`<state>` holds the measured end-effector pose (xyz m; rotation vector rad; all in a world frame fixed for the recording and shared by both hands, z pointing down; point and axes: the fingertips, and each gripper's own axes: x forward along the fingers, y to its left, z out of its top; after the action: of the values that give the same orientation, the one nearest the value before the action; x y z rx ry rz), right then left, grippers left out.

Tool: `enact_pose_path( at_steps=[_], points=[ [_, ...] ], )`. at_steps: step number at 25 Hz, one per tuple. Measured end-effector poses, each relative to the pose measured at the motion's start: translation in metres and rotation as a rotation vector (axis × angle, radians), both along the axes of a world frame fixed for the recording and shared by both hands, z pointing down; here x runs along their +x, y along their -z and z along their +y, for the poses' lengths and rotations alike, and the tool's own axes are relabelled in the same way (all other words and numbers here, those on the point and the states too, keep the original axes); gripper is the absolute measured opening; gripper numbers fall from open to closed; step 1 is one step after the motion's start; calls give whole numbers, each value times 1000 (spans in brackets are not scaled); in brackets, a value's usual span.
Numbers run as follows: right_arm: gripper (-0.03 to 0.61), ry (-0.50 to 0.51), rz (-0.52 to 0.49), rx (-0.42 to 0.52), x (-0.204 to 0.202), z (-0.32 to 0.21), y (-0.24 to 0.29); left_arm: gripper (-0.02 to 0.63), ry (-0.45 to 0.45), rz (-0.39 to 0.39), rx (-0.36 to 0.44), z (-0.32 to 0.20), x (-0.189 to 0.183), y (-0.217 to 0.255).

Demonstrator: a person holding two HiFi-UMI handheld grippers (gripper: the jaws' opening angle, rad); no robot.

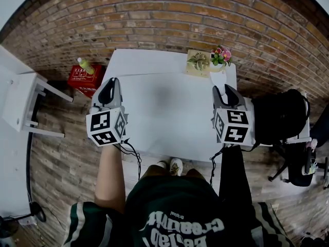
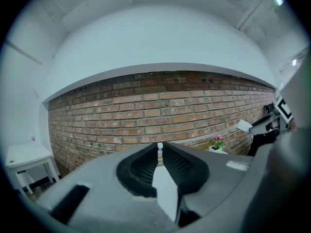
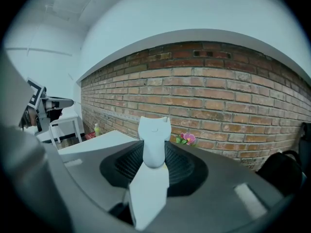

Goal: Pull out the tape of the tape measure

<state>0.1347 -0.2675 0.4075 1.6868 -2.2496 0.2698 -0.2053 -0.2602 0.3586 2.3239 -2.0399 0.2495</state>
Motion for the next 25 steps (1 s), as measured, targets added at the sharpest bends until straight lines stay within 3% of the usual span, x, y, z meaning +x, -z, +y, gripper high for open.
enact_pose_path(
  at_steps=[25],
  points=[
    [150, 37, -1, -20, -20, -1, -8, 37, -6, 6, -22, -3, -1, -15]
  ],
)
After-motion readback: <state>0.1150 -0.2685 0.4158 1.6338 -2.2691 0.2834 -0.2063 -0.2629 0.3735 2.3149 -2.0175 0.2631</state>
